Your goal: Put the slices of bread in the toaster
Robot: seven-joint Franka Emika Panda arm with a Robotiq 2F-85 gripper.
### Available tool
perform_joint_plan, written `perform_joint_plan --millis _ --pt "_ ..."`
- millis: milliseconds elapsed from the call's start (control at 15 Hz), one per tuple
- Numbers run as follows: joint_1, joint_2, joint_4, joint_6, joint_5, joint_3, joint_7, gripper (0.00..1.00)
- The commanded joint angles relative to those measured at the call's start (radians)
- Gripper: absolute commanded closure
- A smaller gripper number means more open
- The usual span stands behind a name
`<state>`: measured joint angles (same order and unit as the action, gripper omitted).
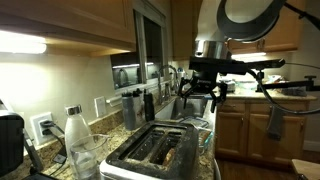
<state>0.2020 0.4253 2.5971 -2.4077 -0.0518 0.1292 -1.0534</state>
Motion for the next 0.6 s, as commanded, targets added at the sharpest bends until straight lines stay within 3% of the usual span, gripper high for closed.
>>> perform_joint_plan --millis 0,533 --pt "0.034 0.021 0.039 -0.021 0.054 -0.026 -0.06 0.0" --pt "0.119 -0.08 0.019 -0.075 0.111 -0.102 -0.073 0.0"
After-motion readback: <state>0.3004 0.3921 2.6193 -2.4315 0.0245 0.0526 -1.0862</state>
